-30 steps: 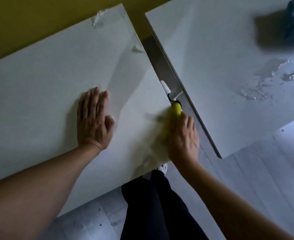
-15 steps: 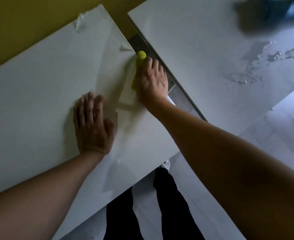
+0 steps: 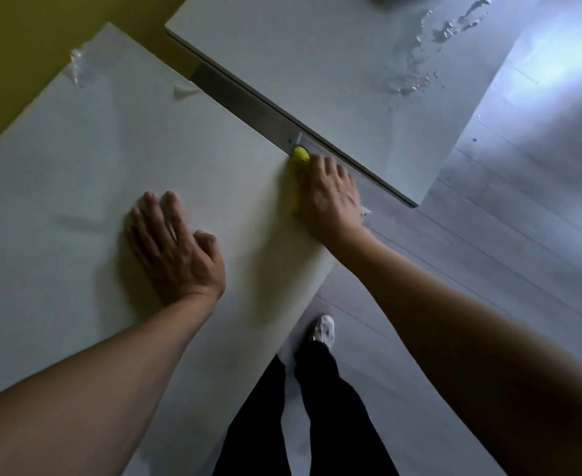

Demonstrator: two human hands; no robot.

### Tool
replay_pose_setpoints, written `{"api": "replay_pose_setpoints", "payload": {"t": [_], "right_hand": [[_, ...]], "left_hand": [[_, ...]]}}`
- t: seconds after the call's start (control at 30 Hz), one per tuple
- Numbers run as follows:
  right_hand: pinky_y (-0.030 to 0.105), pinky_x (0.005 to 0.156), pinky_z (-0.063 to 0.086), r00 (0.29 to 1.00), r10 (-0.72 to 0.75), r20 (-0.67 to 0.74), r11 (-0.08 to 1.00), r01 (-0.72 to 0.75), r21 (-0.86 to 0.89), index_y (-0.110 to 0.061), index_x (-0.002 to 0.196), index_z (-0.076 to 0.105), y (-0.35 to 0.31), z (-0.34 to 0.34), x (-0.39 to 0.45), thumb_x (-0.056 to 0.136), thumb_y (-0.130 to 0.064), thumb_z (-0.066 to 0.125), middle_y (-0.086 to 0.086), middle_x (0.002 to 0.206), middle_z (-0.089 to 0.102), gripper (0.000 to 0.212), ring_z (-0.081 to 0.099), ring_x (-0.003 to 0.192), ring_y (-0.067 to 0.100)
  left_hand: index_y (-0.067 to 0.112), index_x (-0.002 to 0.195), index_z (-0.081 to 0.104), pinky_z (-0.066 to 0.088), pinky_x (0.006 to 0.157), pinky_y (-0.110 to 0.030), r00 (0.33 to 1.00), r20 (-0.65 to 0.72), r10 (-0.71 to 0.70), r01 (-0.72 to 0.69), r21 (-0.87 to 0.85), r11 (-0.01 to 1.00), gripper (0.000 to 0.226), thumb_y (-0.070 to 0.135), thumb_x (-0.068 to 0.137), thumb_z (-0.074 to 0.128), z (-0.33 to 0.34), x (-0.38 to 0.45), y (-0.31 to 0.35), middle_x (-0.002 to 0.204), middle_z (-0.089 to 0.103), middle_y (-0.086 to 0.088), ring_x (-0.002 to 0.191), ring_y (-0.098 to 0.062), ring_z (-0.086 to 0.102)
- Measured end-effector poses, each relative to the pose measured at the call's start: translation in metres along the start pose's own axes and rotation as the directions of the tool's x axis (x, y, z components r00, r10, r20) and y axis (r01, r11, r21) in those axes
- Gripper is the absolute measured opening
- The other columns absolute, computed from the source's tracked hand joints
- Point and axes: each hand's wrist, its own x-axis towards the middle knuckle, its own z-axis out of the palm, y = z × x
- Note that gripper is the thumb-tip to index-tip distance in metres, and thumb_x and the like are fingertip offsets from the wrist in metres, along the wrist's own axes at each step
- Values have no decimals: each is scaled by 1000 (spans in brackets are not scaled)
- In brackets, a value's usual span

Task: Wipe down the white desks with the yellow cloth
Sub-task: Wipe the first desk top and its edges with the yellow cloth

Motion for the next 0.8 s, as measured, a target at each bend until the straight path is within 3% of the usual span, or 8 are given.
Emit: {"api": "replay_pose_setpoints", "payload": {"t": [0.1,0.2,0.33,0.4,0.53,0.63,0.7,0.8], "right_hand": [[40,98,40,998,-21,-57,1000,22,19,-14,135,46,-35,10,32,94,-33,55,10,128,55,46,51,117,31],[39,100,38,998,-31,-53,999,30,-24,-13,138,45,-38,13,32,86,-36,65,9,130,54,60,50,119,31],[40,100,37,961,211,-180,976,-216,-4,-13,140,42,4,14,-32,90,-22,56,11,130,49,52,46,117,31],[44,103,38,929,257,-267,966,-252,55,-13,136,45,15,17,-68,94,-18,47,10,127,48,43,44,117,30],[47,110,37,851,393,-349,916,-330,227,-14,144,42,5,32,-77,93,-14,43,11,135,44,51,40,126,31],[48,111,33,777,566,-273,802,-443,402,-16,152,32,1,26,-53,97,-16,41,12,140,41,56,38,127,32],[44,112,31,718,662,-216,712,-512,480,-16,154,26,6,18,-41,100,-18,35,13,144,39,55,39,127,32],[43,111,30,685,696,-215,665,-501,554,-16,155,24,7,15,-45,104,-21,31,13,145,38,52,40,126,31]], "left_hand": [[9,160,37,16,127,-57,1000,3,6,-6,-7,1000,69,25,94,48,2,-1,-5,167,31,-20,155,-43,27],[9,160,37,16,128,-56,1000,5,17,-17,0,1000,69,26,93,47,4,-2,-7,167,32,-20,155,-42,27],[12,161,34,12,129,-53,999,39,12,-12,-2,1000,70,28,95,48,3,-5,-5,169,29,-19,156,-41,24],[12,161,35,12,129,-53,999,49,6,-6,-1,1000,69,28,95,47,1,-6,-4,168,29,-19,156,-41,25],[11,161,35,13,128,-55,995,102,3,1,-33,999,69,30,95,44,-3,-1,-7,169,27,-20,156,-42,24],[12,164,30,10,129,-54,949,181,259,-239,-125,963,71,31,96,40,-20,-20,-18,172,19,-18,157,-41,21],[14,164,30,11,129,-54,840,244,485,-464,-142,874,70,31,97,39,-39,-55,-37,173,18,-16,158,-39,23],[14,162,36,22,125,-60,750,299,590,-582,-123,804,65,35,101,35,-62,-106,-85,173,21,-13,156,-37,27]]}}
